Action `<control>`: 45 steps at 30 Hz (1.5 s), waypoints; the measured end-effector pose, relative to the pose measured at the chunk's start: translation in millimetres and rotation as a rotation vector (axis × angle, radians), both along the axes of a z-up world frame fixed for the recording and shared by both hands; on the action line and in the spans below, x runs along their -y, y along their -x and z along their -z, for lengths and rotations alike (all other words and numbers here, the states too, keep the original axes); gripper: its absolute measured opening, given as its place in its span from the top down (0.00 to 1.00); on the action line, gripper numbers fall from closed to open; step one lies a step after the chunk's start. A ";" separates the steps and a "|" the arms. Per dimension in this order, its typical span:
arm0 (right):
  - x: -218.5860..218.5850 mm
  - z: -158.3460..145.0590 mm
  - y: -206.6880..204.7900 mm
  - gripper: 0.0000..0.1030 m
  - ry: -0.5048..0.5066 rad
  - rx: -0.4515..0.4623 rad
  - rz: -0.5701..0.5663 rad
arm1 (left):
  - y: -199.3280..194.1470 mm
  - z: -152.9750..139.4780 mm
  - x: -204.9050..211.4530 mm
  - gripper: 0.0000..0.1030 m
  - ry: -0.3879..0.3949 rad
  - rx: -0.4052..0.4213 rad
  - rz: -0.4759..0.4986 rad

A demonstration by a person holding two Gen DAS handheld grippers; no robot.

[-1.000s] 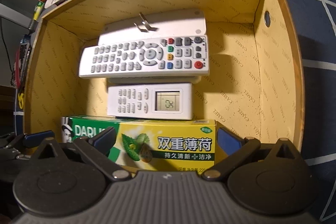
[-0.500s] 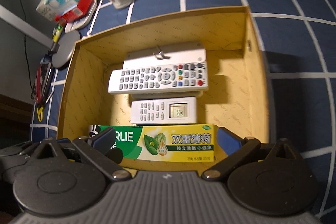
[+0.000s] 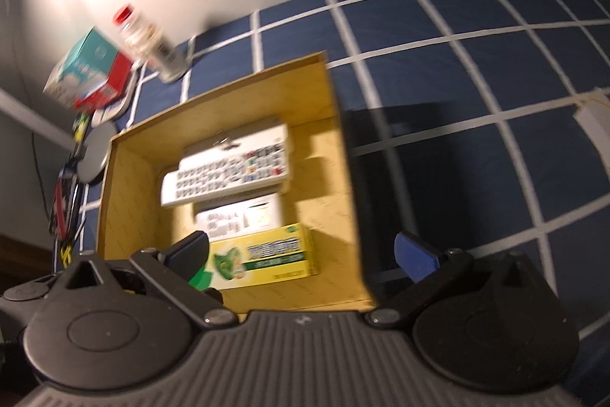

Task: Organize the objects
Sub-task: 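Move the right tool toward the small white box with yellow lines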

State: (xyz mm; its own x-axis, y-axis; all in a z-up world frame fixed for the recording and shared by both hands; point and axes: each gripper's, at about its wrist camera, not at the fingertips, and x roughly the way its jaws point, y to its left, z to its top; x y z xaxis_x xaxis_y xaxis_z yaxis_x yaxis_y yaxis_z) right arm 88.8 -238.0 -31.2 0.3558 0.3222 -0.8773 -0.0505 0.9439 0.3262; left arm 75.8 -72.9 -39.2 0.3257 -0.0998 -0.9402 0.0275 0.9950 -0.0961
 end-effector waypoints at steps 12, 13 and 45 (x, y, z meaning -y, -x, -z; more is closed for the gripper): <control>102.7 -9.0 11.5 0.00 0.013 0.039 0.252 | -20.3 -3.4 95.2 0.00 0.024 0.036 0.172; 110.7 -8.8 12.1 0.00 0.013 0.042 0.266 | -22.3 -2.7 104.0 0.00 0.022 0.037 0.182; 266.1 65.9 -52.4 0.00 -0.042 -0.087 0.542 | -132.6 64.5 360.3 0.00 -0.017 -0.054 0.377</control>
